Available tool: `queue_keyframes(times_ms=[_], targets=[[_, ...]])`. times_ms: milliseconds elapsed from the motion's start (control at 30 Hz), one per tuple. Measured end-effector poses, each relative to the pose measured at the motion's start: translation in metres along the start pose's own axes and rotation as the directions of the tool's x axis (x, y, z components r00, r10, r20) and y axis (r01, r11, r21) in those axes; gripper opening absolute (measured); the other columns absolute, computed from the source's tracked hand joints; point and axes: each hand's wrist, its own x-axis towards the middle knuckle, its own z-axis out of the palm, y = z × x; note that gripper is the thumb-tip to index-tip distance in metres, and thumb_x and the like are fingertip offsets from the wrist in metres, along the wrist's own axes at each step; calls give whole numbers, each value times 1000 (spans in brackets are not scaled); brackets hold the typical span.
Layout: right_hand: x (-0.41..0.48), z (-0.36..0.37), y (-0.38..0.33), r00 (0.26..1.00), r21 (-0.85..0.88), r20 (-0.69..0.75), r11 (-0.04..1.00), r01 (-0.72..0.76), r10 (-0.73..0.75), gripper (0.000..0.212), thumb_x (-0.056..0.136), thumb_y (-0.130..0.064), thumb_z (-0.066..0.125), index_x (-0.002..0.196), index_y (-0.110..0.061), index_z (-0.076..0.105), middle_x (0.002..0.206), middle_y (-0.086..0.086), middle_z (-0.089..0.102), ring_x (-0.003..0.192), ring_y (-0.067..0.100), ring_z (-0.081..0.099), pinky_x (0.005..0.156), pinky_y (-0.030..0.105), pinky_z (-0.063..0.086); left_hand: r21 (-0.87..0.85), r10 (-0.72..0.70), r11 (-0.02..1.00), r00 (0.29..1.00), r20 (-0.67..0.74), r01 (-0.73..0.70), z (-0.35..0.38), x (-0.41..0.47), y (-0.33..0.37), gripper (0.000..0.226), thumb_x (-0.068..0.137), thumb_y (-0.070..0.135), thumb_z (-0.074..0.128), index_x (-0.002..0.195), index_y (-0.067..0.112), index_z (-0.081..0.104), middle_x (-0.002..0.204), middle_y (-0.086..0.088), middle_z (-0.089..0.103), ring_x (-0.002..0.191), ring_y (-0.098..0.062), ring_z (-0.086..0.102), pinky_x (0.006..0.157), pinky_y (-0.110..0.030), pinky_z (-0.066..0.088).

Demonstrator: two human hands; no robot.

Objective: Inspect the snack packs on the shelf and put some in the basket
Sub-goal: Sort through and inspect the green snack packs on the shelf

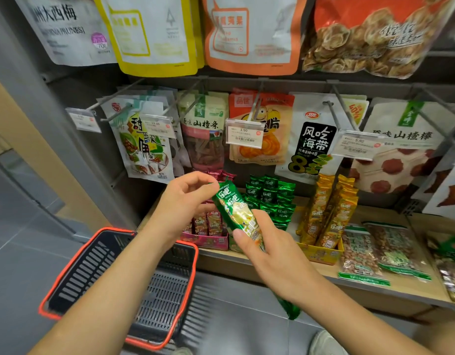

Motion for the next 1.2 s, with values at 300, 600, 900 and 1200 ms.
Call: queue_keyframes(times_ms=[300,600,900,1200], targets=[[0,2,-5,999,-145,-35,989,33,-38,41,98,-53,39,133,-37,26,101,-12,55,82,11,53,67,33,40,-34,-89,996,977,-192,84,0,3,-4,20,93,6,61,76,11,70,65,-6,66,52,-7,60,50,-15,51],[3,5,-3,976,61,194,992,-107,94,47,94,-46,54,132,-42,26,95,-7,66,59,12,67,62,35,57,-257,-66,966,967,-248,0,-3,4,-1,21,94,-7,49,89,7,64,71,-1,70,66,-10,65,59,-20,53],[-5,11,-1,1000,-381,1,925,0,1,46,97,-54,40,132,-33,18,94,-5,61,74,23,61,56,34,42,180,-24,982,986,-163,54,-10,2,-4,12,84,19,73,77,26,80,80,-2,76,77,-13,67,65,-25,54],[-4,9,-3,996,-156,92,987,36,-21,57,95,-59,39,140,-58,5,96,-8,60,78,15,58,68,36,47,-36,-79,997,954,-291,72,-9,5,-1,31,91,13,64,65,19,79,69,0,72,67,-7,65,63,-22,53]])
